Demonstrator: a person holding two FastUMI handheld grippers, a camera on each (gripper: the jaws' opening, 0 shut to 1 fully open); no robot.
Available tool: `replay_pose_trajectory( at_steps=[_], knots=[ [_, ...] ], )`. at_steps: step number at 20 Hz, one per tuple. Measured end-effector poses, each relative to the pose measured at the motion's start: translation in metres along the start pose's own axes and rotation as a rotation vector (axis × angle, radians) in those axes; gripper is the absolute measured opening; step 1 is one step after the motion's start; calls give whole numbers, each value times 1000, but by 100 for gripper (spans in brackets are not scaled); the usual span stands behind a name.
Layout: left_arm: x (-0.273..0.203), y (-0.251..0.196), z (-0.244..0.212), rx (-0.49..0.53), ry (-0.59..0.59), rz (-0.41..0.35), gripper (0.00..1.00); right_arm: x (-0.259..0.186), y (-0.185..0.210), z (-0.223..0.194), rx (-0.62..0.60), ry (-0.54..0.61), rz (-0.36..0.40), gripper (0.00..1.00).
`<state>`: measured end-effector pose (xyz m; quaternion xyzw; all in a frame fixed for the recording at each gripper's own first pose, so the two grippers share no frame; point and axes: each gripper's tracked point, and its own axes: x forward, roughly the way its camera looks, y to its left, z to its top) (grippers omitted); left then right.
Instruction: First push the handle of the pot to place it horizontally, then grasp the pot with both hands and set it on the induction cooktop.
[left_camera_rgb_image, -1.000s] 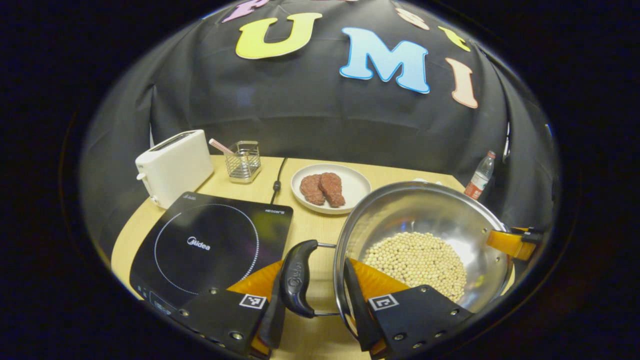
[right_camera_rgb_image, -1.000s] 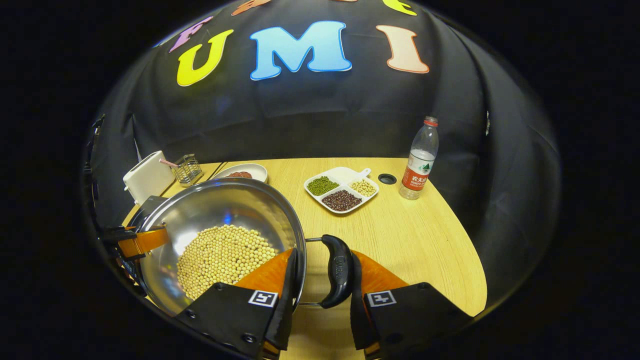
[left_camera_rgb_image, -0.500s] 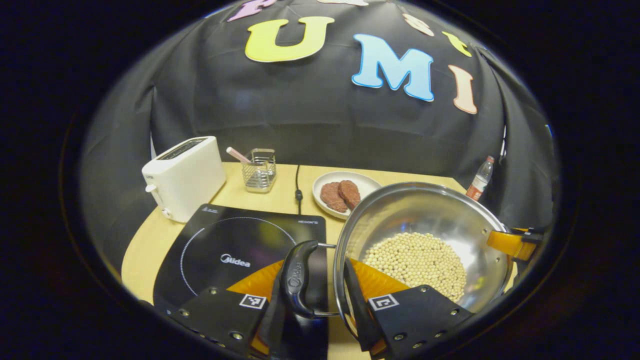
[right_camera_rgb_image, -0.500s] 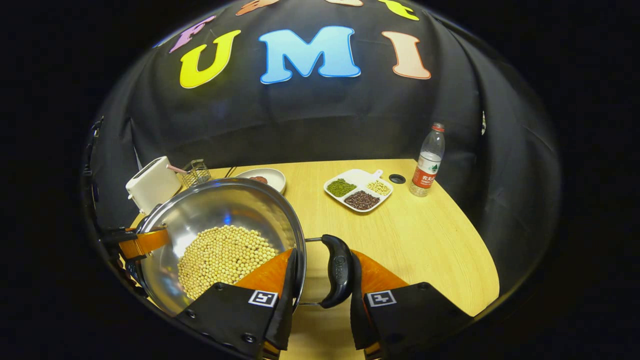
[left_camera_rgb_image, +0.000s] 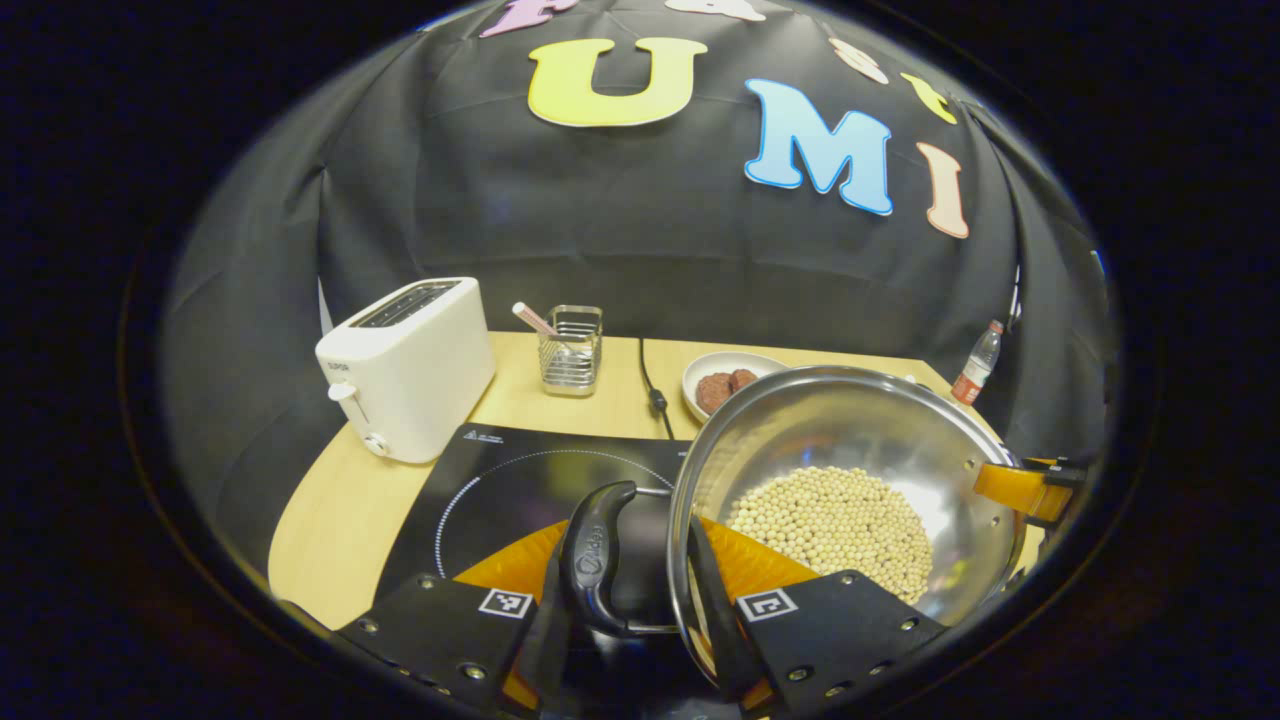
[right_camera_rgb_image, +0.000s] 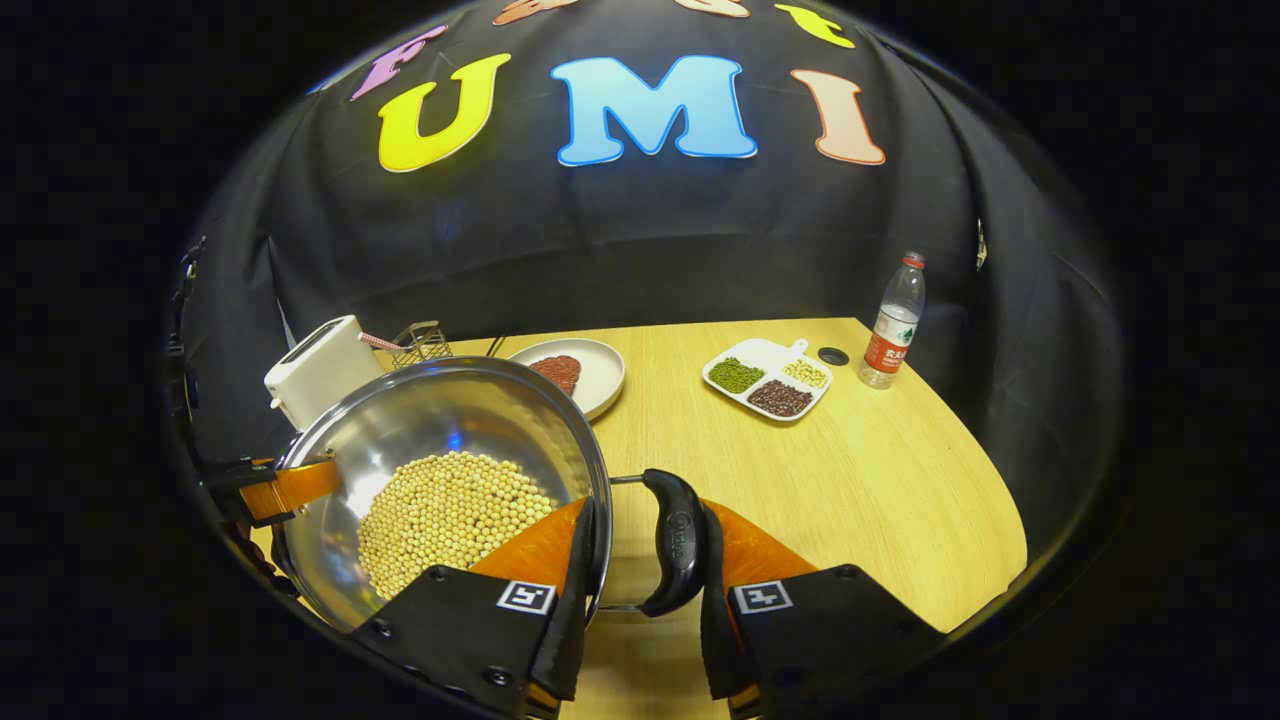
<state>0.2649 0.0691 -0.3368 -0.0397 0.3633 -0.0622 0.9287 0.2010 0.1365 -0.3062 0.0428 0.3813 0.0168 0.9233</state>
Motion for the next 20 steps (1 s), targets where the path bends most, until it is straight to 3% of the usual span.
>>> replay_pose_trajectory(
  at_steps=[4, 8, 20],
  knots=[
    [2, 29, 1, 1, 1, 6, 59, 4, 27, 0, 5, 10, 7, 47],
    [7, 58, 3, 1, -1, 6, 55, 10, 54, 2, 4, 13, 9, 50],
    [23, 144, -2, -21, 20, 35, 59, 34, 132, -6, -18, 33, 38, 50]
  ],
)
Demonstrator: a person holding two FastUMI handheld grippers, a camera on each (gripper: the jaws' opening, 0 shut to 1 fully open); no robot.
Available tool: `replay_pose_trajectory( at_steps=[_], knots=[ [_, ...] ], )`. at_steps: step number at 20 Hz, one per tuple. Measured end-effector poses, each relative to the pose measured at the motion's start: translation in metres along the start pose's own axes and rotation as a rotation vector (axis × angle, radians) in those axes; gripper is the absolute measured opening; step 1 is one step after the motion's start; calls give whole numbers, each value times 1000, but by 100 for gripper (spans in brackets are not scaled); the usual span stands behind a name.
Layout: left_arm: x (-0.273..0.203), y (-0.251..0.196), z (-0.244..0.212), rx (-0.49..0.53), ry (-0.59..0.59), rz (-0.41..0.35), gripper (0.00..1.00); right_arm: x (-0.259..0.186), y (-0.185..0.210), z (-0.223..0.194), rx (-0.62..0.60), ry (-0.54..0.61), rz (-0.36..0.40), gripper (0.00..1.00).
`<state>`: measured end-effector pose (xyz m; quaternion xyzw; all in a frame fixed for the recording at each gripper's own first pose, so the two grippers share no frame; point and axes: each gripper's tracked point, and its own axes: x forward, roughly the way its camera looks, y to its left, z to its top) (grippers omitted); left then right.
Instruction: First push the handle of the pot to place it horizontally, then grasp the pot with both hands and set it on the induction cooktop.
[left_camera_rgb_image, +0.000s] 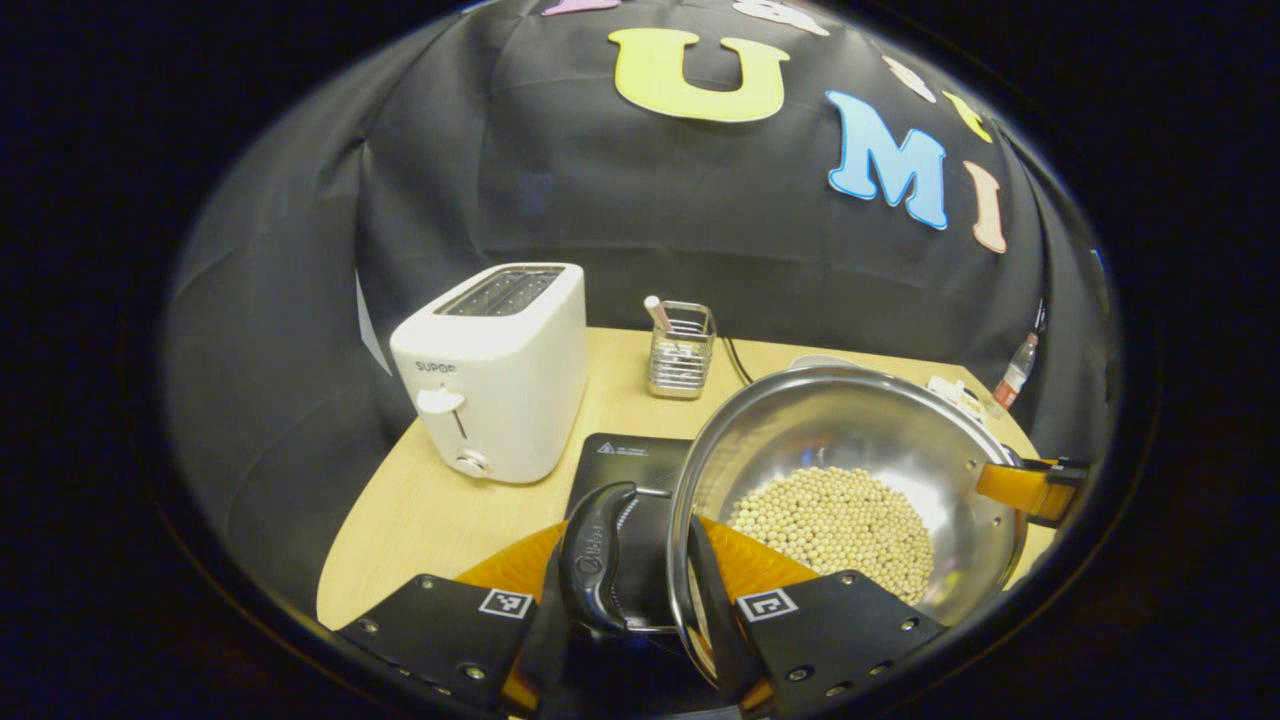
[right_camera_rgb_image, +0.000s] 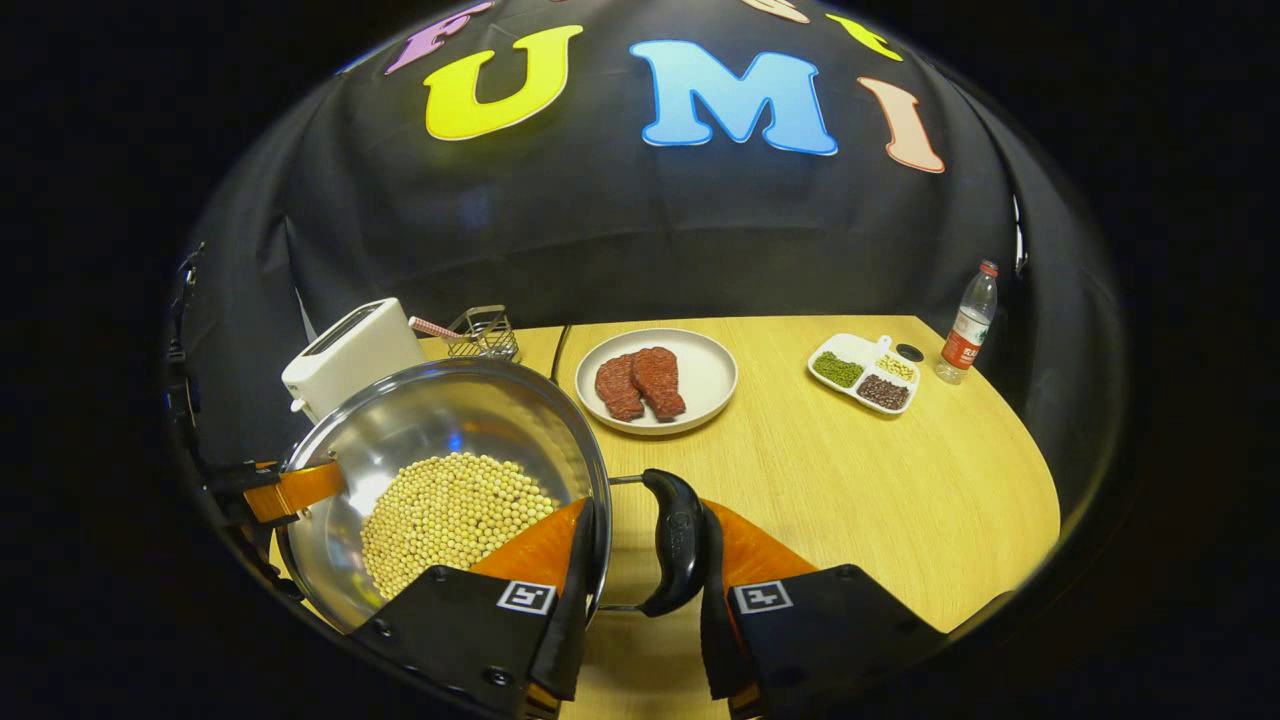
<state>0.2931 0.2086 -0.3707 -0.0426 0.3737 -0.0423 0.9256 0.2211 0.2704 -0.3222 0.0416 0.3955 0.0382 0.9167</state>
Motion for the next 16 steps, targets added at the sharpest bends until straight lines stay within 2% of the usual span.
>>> replay_pose_trajectory(
  at_steps=[12, 13, 15, 16],
  knots=[
    [20, 40, -2, 11, 14, -2, 59, 17, 33, -7, 22, 19, 2, 47],
    [20, 41, -1, 10, 11, -4, 59, 18, 33, -7, 20, 18, 1, 50],
    [22, 42, -2, 11, 11, -7, 59, 18, 33, -7, 15, 19, 2, 48],
    [23, 41, -2, 10, 11, -8, 59, 19, 33, -7, 14, 20, 6, 51]
  ],
)
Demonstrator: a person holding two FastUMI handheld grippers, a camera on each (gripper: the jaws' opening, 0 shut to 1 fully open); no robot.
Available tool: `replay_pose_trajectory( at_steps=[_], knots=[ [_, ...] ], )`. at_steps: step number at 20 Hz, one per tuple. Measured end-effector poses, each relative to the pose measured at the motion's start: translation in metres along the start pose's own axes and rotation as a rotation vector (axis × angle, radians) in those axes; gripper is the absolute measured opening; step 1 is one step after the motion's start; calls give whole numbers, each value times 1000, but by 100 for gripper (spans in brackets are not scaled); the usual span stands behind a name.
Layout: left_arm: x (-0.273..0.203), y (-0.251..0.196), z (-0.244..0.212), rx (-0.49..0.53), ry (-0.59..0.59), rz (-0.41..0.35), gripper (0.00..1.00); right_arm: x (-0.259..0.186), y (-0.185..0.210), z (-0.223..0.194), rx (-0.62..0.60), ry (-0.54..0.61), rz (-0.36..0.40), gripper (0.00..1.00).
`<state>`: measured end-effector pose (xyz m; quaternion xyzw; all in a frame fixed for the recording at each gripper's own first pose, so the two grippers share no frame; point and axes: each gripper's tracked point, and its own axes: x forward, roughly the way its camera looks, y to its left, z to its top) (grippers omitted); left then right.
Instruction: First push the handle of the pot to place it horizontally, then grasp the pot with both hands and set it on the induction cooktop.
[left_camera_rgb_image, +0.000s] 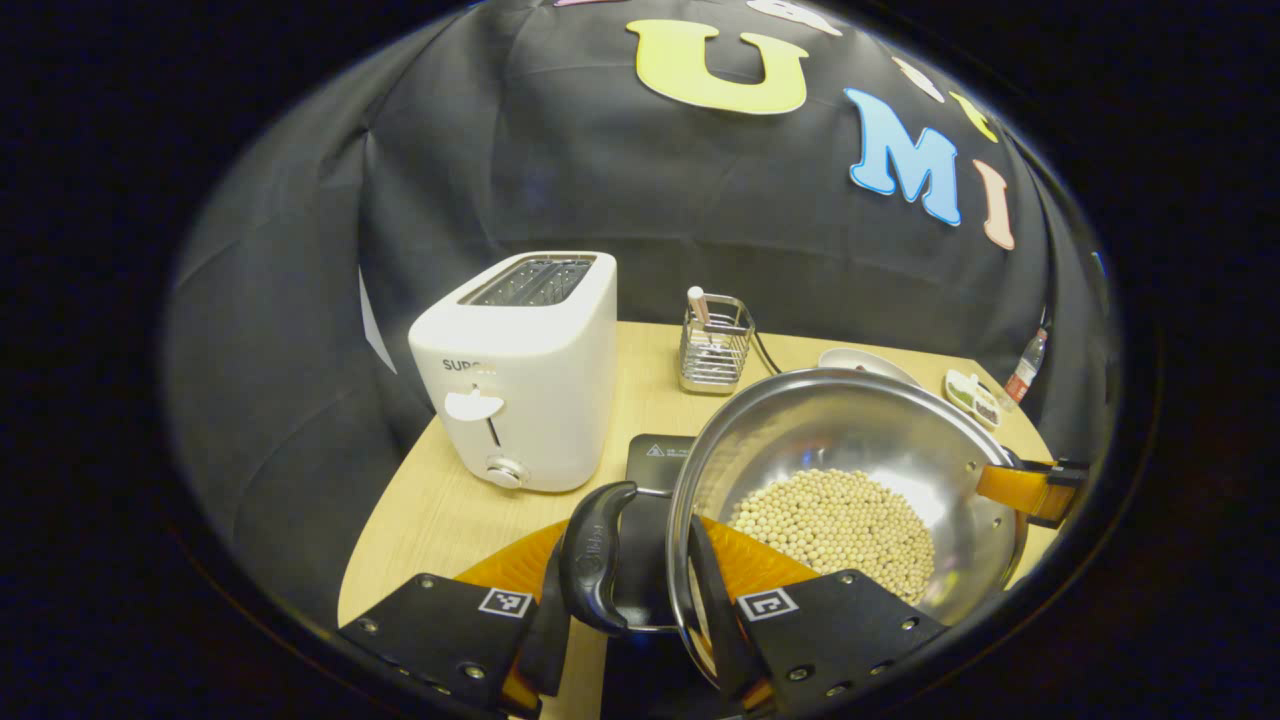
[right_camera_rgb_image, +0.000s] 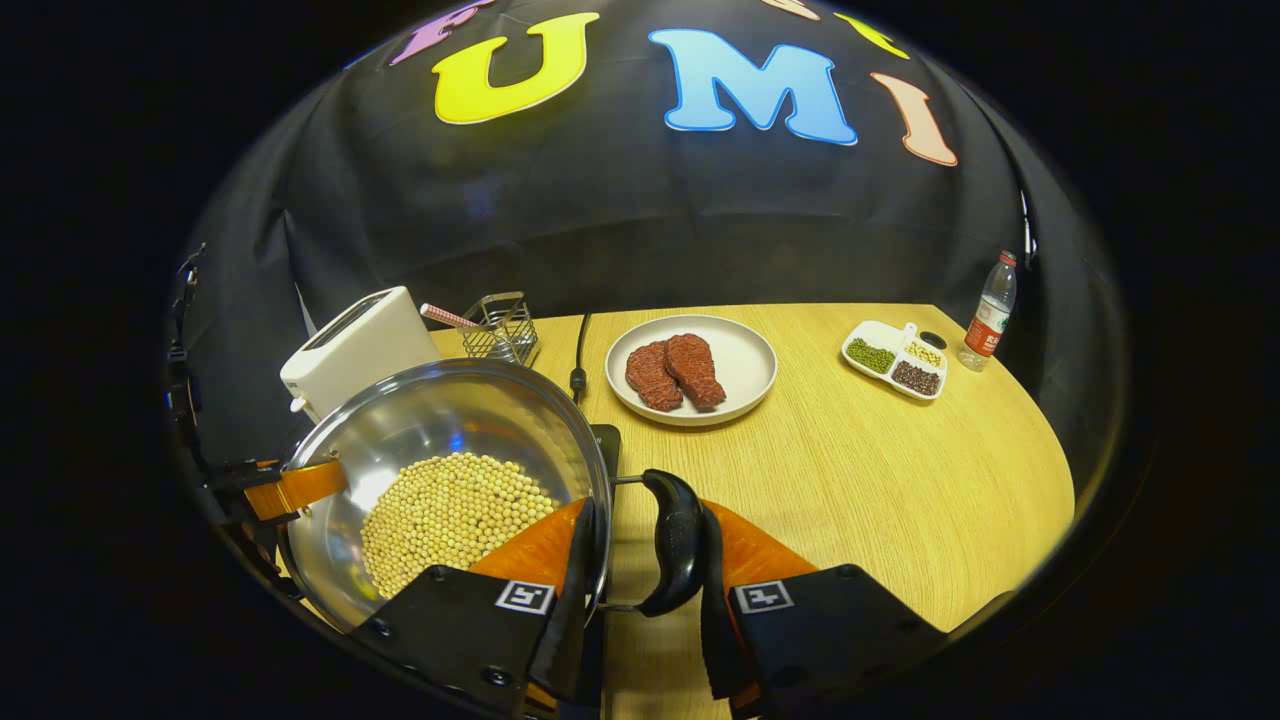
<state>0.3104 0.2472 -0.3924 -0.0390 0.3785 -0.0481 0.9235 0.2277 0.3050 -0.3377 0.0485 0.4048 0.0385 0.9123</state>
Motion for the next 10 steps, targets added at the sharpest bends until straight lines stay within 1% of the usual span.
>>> replay_pose_trajectory(
  at_steps=[1, 2, 3, 4, 5, 6, 7, 8, 9, 10],
  knots=[
    [-1, 2, -3, -1, 6, 4, 59, -1, 1, 1, -5, -3, 9, 51],
    [-3, 2, -4, -3, 9, 8, 61, 0, 1, 1, -12, -2, 19, 55],
    [-5, 2, -4, -3, -1, 13, 62, -2, 3, 5, -19, -19, 34, 55],
    [-4, 2, -3, -6, -9, 18, 64, -4, -1, 16, -32, -69, 30, 58],
    [-6, 3, 3, -9, -30, 34, 60, -11, -2, 29, -42, -120, 40, 64],
    [-14, 5, 14, -12, -75, 55, 74, -19, -4, 39, -54, -161, 41, 75],
    [-19, 6, 27, -10, -118, 72, 72, -29, -8, 46, -67, -192, 36, 96],
    [-30, 6, 39, -1, -162, 94, 75, -38, -14, 53, -83, -220, 34, 97],
    [-40, 4, 51, 10, -205, 109, 75, -48, -21, 61, -102, -253, 31, 97],
    [-51, -2, 63, 23, -238, 118, 77, -60, -28, 70, -123, -292, 26, 97]
  ],
)
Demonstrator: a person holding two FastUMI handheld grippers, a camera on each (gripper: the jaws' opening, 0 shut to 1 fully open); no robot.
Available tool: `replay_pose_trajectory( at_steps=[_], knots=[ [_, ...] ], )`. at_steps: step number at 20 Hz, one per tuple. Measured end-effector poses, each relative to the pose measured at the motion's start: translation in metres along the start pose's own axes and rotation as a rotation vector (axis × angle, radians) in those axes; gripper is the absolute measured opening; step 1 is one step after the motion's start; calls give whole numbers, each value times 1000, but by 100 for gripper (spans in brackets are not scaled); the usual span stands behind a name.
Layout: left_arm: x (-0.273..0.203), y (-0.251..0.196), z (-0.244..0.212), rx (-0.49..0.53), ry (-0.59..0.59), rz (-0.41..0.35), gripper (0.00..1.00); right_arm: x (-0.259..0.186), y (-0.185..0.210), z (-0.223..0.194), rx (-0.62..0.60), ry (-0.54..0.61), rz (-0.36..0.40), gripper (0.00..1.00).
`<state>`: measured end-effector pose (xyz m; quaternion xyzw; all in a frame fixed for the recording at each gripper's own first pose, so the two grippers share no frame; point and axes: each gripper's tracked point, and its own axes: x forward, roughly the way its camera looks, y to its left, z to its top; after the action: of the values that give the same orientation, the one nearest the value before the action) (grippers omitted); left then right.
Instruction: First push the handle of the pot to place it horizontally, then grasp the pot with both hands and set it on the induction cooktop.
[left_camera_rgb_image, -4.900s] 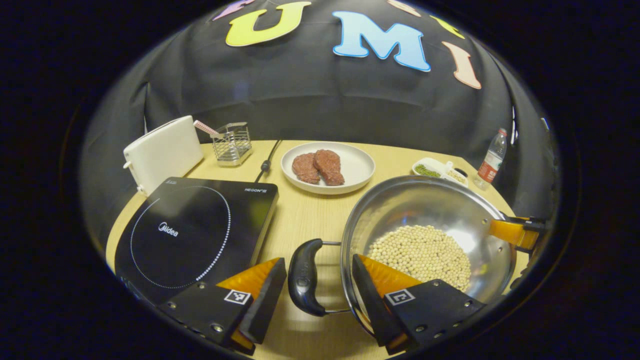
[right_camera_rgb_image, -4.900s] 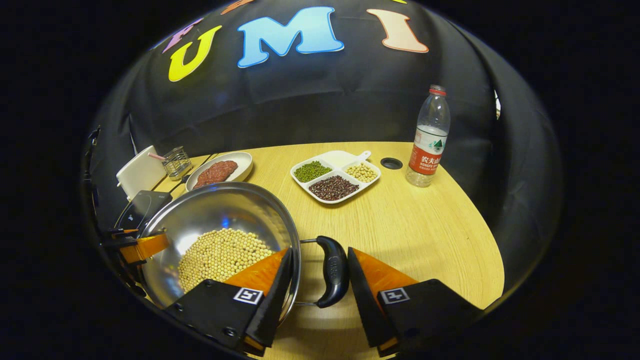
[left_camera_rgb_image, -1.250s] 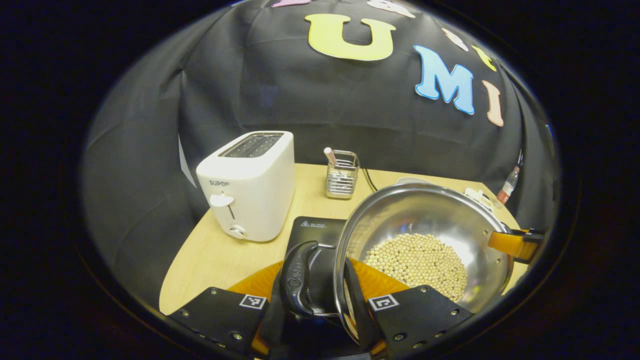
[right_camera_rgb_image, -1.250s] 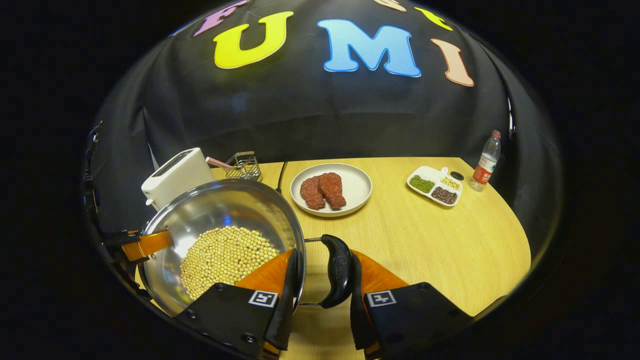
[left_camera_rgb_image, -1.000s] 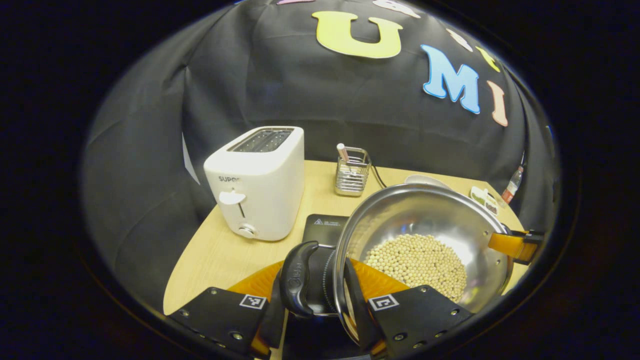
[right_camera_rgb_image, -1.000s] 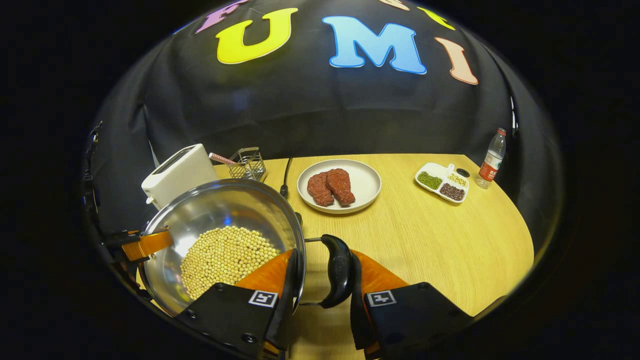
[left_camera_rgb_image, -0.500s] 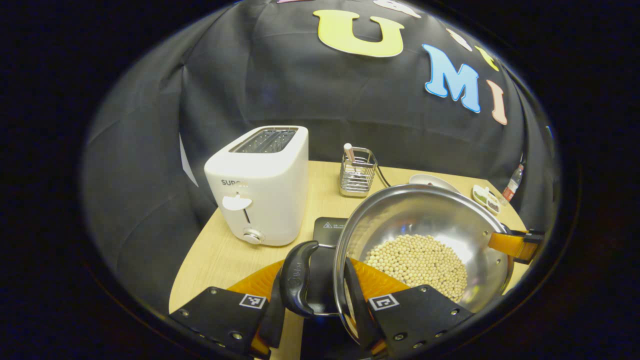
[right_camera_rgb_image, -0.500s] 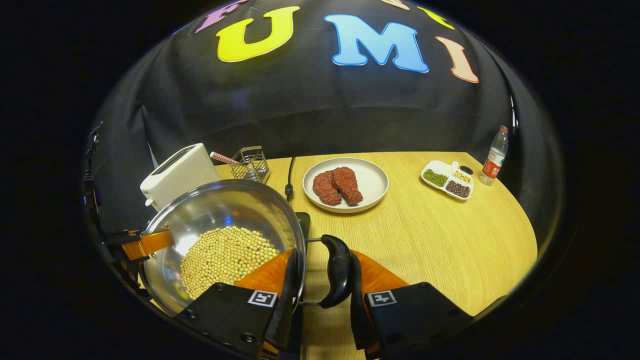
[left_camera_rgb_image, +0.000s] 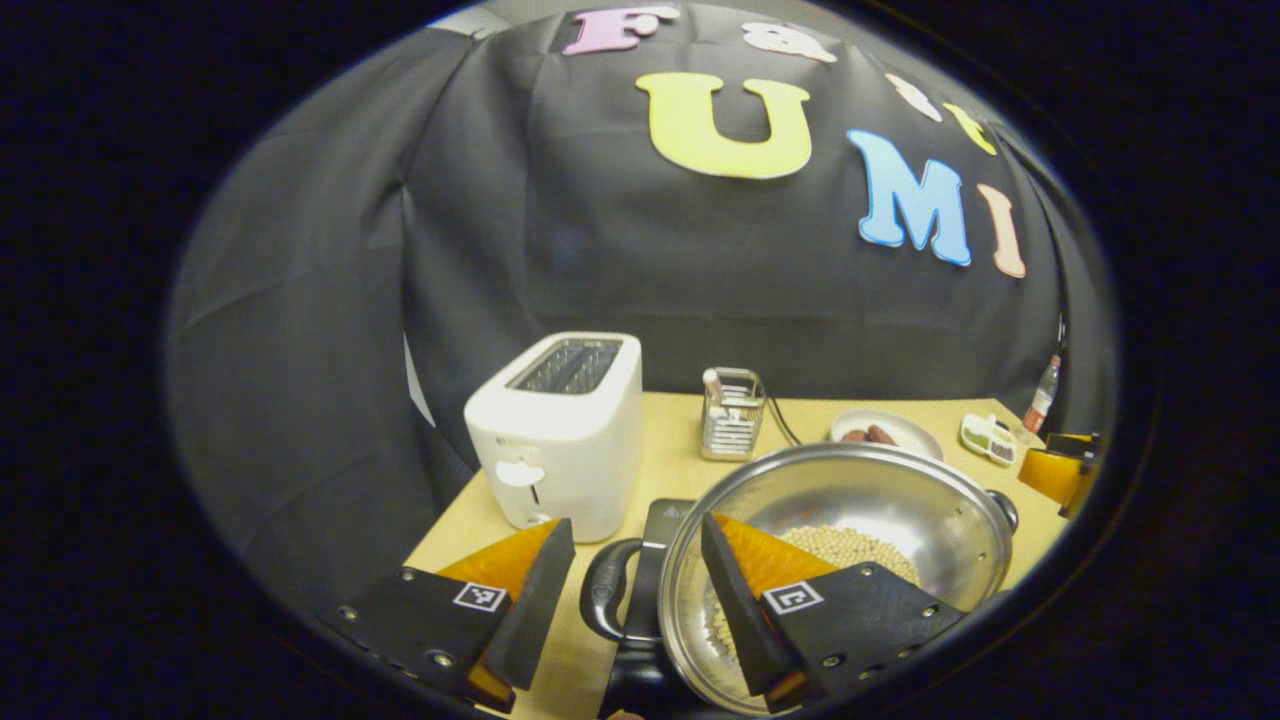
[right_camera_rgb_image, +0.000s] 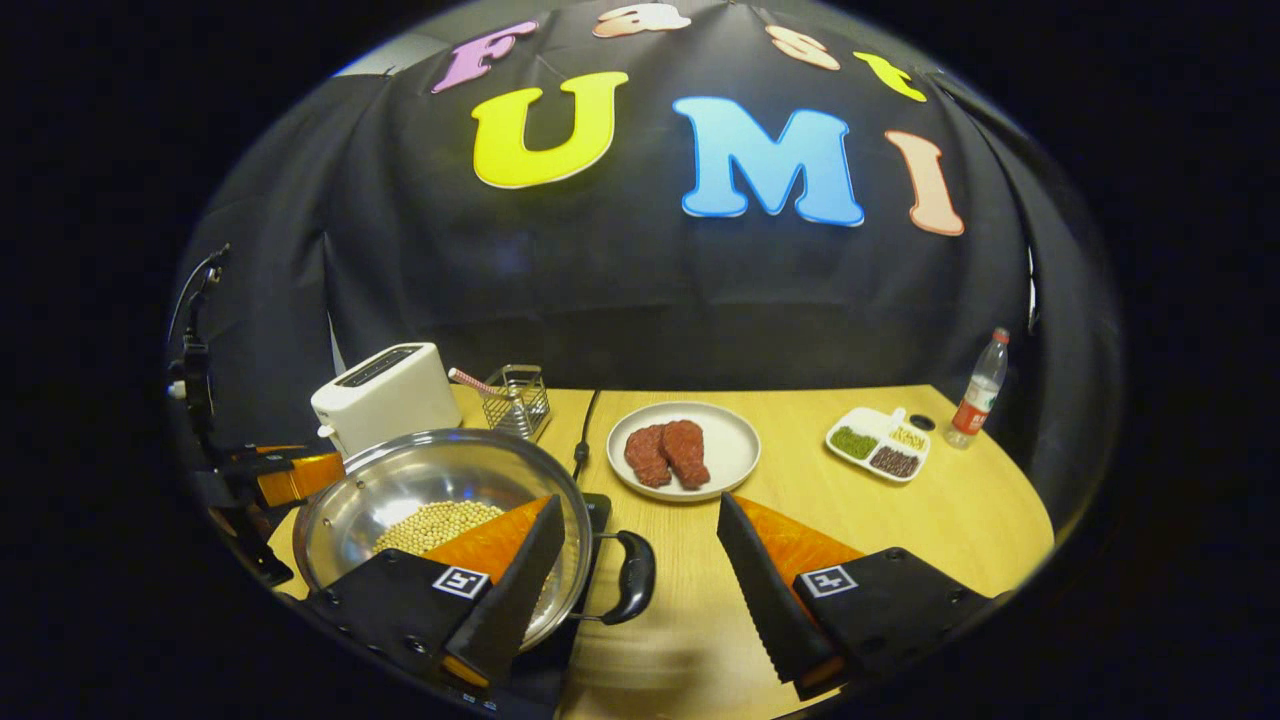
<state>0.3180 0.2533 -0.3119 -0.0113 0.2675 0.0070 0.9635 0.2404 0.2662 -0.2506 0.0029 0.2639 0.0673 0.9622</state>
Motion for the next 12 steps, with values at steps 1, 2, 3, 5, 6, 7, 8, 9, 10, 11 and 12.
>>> replay_pose_trajectory(
  at_steps=[1, 2, 3, 5, 6, 7, 8, 9, 10, 11, 12],
  knots=[
    [-10, -5, 13, 6, -34, 7, 77, -9, -9, 10, -19, -36, -4, 97],
    [-22, -12, 24, 5, -67, 12, 75, -20, -17, 19, -30, -69, -3, 97],
    [-38, -20, 37, -1, -102, 12, 77, -31, -26, 28, -35, -100, -3, 97],
    [-66, -41, 59, -10, -156, 17, 77, -55, -49, 43, -42, -154, -9, 98],
    [-80, -53, 67, -17, -180, 20, 74, -67, -61, 48, -42, -172, -8, 98],
    [-93, -66, 76, -23, -205, 18, 74, -80, -72, 53, -42, -189, -8, 98],
    [-108, -81, 86, -29, -228, 15, 74, -94, -87, 57, -46, -207, -15, 96],
    [-124, -97, 96, -31, -255, 10, 74, -107, -103, 62, -55, -230, -27, 98],
    [-143, -112, 105, -30, -280, 2, 74, -122, -119, 67, -62, -251, -37, 96],
    [-159, -129, 112, -24, -301, -8, 77, -136, -131, 69, -63, -267, -40, 96],
    [-175, -145, 117, -18, -318, -19, 74, -149, -143, 69, -58, -276, -39, 98]
  ],
)
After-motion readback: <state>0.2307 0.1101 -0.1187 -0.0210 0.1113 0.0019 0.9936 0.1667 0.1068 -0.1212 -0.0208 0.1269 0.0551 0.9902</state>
